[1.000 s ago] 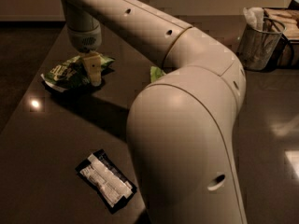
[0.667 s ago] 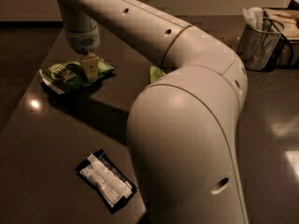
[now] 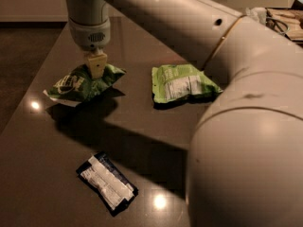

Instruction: Move green jalapeno chip bag near rxbar blueberry

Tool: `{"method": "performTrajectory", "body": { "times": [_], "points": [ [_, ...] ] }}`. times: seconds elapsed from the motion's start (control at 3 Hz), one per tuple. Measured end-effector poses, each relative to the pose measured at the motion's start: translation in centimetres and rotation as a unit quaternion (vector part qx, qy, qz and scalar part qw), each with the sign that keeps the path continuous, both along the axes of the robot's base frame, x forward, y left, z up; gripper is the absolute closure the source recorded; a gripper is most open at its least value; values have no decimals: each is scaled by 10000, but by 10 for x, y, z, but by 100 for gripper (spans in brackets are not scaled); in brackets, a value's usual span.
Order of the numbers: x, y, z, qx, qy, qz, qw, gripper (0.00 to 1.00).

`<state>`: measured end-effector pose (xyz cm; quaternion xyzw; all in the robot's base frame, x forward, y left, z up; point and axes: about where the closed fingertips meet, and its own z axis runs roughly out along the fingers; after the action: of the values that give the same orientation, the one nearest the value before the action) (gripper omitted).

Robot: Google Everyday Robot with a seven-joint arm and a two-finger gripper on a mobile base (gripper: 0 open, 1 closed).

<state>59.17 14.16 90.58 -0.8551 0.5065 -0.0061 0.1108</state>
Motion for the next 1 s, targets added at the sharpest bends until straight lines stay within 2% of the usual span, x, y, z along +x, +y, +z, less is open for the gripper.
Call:
{"method": "performTrajectory", "body": {
  "times": [0.33,0.67,1.0],
  "points": [
    [-39,-36,30,238,-30,-83,9997,100],
    [-73,-78,40,464,66,-370,9982,100],
    [-113,-125,32,666,292,-857,9937,76]
  ]
}}
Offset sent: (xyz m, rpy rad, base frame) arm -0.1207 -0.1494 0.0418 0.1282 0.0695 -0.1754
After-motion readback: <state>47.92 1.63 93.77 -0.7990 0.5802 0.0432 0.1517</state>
